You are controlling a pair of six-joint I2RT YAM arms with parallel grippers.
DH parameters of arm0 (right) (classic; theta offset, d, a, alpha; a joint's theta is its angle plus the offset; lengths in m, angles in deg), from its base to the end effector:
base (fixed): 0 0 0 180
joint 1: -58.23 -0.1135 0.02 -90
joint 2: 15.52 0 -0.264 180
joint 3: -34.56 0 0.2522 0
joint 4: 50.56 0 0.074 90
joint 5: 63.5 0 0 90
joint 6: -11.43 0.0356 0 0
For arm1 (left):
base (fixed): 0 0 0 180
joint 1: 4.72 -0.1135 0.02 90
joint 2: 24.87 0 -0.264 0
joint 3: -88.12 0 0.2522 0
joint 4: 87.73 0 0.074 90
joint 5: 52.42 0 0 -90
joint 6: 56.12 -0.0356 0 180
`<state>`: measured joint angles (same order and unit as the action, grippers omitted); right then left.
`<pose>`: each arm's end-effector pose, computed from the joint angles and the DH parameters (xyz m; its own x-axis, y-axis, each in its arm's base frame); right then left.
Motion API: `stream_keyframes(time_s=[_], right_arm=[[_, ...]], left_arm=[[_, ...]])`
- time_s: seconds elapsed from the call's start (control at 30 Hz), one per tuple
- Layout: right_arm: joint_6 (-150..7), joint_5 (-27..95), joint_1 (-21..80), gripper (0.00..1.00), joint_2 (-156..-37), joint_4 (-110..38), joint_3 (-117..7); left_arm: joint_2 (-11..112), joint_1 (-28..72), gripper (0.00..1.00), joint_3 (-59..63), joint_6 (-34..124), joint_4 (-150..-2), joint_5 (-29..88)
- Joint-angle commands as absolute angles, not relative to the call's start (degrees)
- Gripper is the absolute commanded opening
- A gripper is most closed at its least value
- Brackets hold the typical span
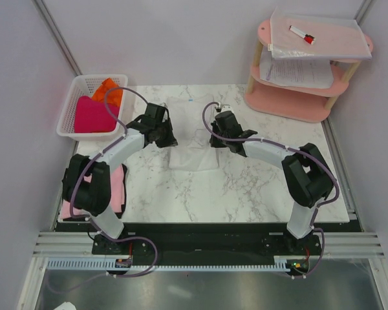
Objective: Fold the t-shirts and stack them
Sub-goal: Fold the folded rectangular tshirt in 1/3 of the way, then grab one side of the 2/3 rectangular tshirt with both arms
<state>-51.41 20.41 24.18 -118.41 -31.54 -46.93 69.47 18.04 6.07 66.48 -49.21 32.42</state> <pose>0.3310 0.2192 0.2079 -0.7016 0.0737 -0.7088 -0.1906 0.9390 0.2863 0.3266 -0.1405 0.2382 -0.8379 -0.2304 -0.4948 -0.0163 0.9167 -0.3992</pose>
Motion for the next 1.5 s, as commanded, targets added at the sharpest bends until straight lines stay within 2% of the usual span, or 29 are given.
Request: stream_keyframes(time_s=[0.0, 0.17, 0.27, 0.3, 0.33, 0.37, 0.4, 0.43, 0.47, 0.5, 0.63, 0.8, 0.93, 1.1, 1.23, 1.33, 1.43, 1.47], right_arm=[[-52.0, 21.0, 25.9, 0.02, -121.9, -36.4, -52.2], [-52.0, 21.3, 27.2, 0.06, -128.0, -35.9, -58.8], [-52.2, 19.5, 28.1, 0.16, -131.2, -36.4, -61.9], [-52.3, 18.4, 28.3, 0.31, -131.5, -37.9, -62.3], [-52.3, 17.1, 28.5, 0.39, -131.2, -39.0, -61.7], [-52.5, 15.3, 28.5, 0.51, -130.4, -42.7, -60.4], [-52.6, 14.5, 28.7, 0.71, -129.3, -44.9, -58.8], [-52.5, 13.4, 28.8, 0.85, -126.0, -46.6, -54.9], [-52.5, 12.9, 28.9, 0.97, -124.3, -49.7, -52.9], [-52.7, 13.0, 28.9, 0.98, -120.8, -50.6, -51.0], [-51.5, 14.0, 28.9, 0.98, -115.3, -49.5, -43.1], [-48.0, 22.1, 29.0, 0.98, -114.0, -44.9, -36.8], [-42.5, 30.1, 29.0, 0.91, -114.4, -46.2, -31.9], [-39.0, 33.1, 29.0, 0.87, -115.3, -49.5, -27.4], [-36.8, 35.3, 28.8, 0.7, -116.1, -51.8, -26.0], [-35.8, 36.5, 28.4, 0.56, -117.3, -52.4, -25.7], [-34.4, 37.7, 27.9, 0.31, -118.2, -53.1, -25.2], [-34.3, 37.7, 27.6, 0.15, -118.0, -53.3, -24.8]], left_arm=[[73.3, 15.9, 0.02, 0.4, 63.2, -51.2, 30.6], [80.9, 13.4, 0.02, -5.0, 62.5, -51.3, 27.0], [84.7, 12.1, 0.02, -8.3, 62.6, -51.3, 25.4], [85.5, 11.8, 0.1, -9.9, 62.5, -51.2, 25.1], [86.1, 11.4, 0.47, -10.6, 62.3, -51.3, 24.1], [86.4, 11.3, 0.64, -11.2, 62.2, -51.3, 24.2], [86.1, 11.4, 0.8, -11.3, 61.7, -51.3, 24.4], [85.5, 11.5, 0.99, -11.0, 61.1, -51.7, 24.5], [84.5, 11.4, 1.0, -9.2, 60.9, -52.1, 24.7], [82.0, 11.4, 1.0, -7.8, 60.5, -52.6, 25.3], [74.6, 11.4, 1.0, 1.4, 61.0, -56.0, 25.8], [70.1, 11.8, 0.99, 13.3, 63.9, -60.8, 22.8], [69.1, 12.3, 0.94, 19.8, 66.6, -65.3, 21.5], [70.7, 12.9, 0.89, 23.6, 68.2, -68.3, 20.2], [72.2, 13.6, 0.83, 24.7, 69.4, -71.3, 19.4], [73.7, 13.8, 0.72, 24.4, 69.8, -72.2, 19.0], [75.2, 14.0, 0.53, 23.7, 69.8, -72.3, 18.4], [75.3, 14.0, 0.49, 23.7, 69.9, -72.3, 18.4]])
